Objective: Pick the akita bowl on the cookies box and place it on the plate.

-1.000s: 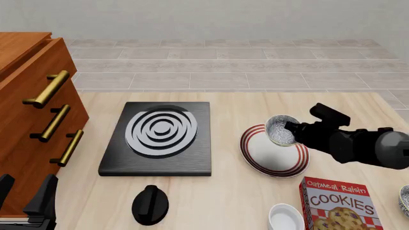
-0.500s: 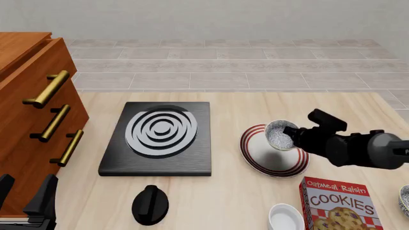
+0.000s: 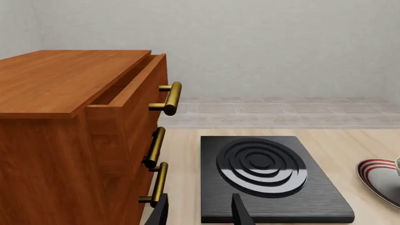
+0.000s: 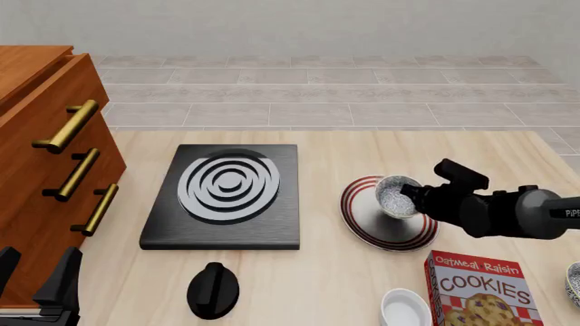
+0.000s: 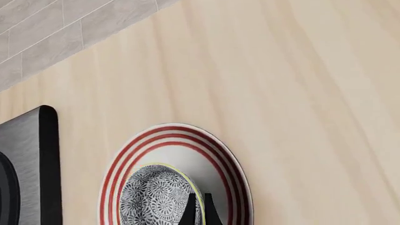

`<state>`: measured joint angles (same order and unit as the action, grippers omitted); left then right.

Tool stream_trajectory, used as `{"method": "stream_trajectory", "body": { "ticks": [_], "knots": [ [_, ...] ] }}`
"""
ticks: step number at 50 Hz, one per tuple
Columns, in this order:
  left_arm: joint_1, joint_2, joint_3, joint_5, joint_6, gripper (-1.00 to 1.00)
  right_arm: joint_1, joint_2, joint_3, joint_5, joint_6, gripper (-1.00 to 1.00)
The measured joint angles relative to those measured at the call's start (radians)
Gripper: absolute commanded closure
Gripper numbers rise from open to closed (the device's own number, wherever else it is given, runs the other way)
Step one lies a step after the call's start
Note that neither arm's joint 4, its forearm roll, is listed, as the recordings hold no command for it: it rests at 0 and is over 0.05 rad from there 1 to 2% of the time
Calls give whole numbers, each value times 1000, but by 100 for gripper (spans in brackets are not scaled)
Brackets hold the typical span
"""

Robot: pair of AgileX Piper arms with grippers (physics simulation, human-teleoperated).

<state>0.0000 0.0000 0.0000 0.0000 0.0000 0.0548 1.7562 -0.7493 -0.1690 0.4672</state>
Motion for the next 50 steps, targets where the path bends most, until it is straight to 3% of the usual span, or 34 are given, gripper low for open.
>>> {"method": "stream_trajectory", "body": {
  "ticks": [45, 46, 50],
  "knots": [
    [0, 0, 0, 0, 0, -100, 2, 38, 13, -38, -11, 100],
    [0, 0, 0, 0, 0, -100, 2, 38, 14, -39, -10, -100],
    [0, 0, 0, 0, 0, -100, 10, 40, 17, -44, -1, -100]
  ]
}}
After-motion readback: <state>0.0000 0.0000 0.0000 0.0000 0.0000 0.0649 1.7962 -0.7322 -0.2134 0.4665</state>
